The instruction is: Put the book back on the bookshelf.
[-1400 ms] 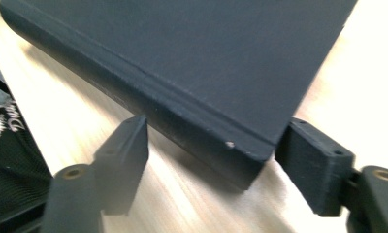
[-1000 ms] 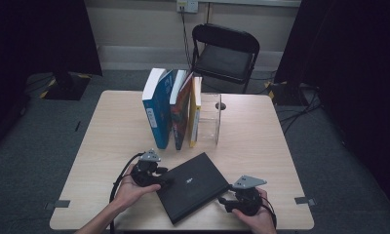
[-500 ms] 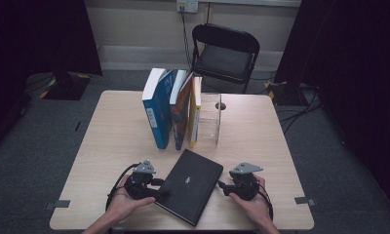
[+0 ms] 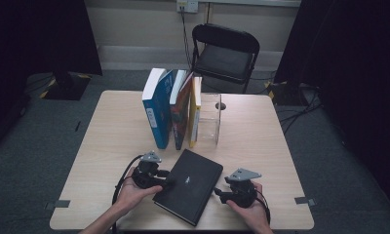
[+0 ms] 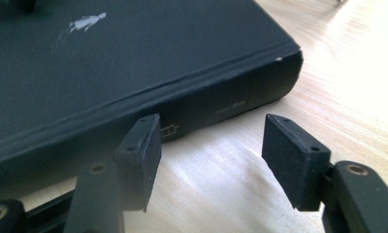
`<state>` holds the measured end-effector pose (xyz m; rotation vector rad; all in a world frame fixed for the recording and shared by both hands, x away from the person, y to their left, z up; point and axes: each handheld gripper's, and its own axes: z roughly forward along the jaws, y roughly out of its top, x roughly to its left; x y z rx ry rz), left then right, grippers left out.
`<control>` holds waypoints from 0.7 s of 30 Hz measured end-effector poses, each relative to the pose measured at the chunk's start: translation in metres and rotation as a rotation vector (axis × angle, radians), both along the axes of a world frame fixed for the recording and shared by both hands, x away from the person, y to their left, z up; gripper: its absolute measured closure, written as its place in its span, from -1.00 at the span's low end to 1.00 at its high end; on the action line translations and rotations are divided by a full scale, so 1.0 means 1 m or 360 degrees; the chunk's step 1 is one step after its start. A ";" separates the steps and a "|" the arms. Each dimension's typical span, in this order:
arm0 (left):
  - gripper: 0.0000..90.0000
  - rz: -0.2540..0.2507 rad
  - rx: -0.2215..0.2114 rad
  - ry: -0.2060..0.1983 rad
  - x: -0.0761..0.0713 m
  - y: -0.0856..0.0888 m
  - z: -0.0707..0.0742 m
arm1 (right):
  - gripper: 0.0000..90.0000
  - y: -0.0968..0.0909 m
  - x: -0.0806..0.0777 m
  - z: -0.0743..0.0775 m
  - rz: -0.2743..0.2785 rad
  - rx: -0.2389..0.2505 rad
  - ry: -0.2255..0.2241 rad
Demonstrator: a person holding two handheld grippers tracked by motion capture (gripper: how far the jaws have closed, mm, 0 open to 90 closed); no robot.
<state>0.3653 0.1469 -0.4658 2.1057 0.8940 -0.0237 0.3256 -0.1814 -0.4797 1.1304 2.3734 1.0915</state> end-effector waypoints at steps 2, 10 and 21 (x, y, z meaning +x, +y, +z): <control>0.10 -0.0001 -0.0011 0.0020 -0.001 0.001 0.000 | -0.14 0.000 0.003 0.001 -0.0048 -0.0005 -0.0013; 0.06 -0.0006 0.0030 0.0024 -0.009 0.000 0.002 | -0.13 0.005 0.011 0.009 -0.0068 0.0030 -0.0114; 0.09 -0.0078 -0.0004 0.0107 -0.024 0.003 0.003 | 0.03 0.007 0.025 0.003 -0.0173 -0.0041 -0.0155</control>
